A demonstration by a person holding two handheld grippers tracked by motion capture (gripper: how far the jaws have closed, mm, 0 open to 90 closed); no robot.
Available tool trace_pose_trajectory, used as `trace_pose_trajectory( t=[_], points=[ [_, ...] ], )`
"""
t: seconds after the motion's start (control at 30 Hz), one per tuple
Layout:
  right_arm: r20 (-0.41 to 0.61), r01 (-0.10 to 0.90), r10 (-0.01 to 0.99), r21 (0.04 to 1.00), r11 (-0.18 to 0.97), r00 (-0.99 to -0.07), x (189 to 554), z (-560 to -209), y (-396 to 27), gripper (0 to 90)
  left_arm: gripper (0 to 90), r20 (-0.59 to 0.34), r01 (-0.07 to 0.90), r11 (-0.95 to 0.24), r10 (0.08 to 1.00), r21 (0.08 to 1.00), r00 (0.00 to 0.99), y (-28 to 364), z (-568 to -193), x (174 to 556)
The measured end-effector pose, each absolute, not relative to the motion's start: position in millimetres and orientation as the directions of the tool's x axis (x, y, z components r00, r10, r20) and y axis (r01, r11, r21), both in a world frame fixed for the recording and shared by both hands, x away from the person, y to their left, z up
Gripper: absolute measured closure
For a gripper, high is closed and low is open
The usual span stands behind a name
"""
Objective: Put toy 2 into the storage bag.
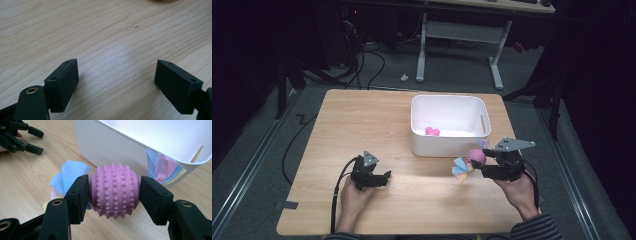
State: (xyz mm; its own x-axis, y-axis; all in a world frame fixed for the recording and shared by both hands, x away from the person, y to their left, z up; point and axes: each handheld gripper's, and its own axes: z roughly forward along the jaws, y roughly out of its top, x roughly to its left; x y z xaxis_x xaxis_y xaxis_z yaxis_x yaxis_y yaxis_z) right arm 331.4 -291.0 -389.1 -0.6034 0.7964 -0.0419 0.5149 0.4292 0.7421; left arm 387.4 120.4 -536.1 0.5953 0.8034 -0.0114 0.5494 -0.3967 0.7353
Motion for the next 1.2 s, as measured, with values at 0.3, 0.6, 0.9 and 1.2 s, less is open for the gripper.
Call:
trace_pose_trajectory(
  t=[0.3,0.6,0.9,1.2],
  points=[
    [-0.075,0.502,0.786,0.731,0.462,-0.614,338.9,-369.3,-291.8,42.2,19.7,-0.011,0.549,-0.397,0.803,0.735,0.596,120.4,-536.1,387.4],
    [-0.082,0.483,0.785,0.748,0.456,-0.614,355.4,-350.3,-288.3,42.3,19.7,-0.013,0.55,-0.395,0.804,0.736,0.595,120.4,-536.1,387.4],
    [-0.072,0.49,0.793,0.752,0.441,-0.605,379.0,-335.0,-280.8,42.3,19.6,-0.011,0.549,-0.398,0.803,0.735,0.596,120.5,-536.1,387.4],
    [-0.058,0.505,0.806,0.752,0.423,-0.589,400.7,-327.0,-275.2,42.3,19.6,-0.011,0.549,-0.398,0.803,0.735,0.596,120.5,-536.1,387.4]
  ],
)
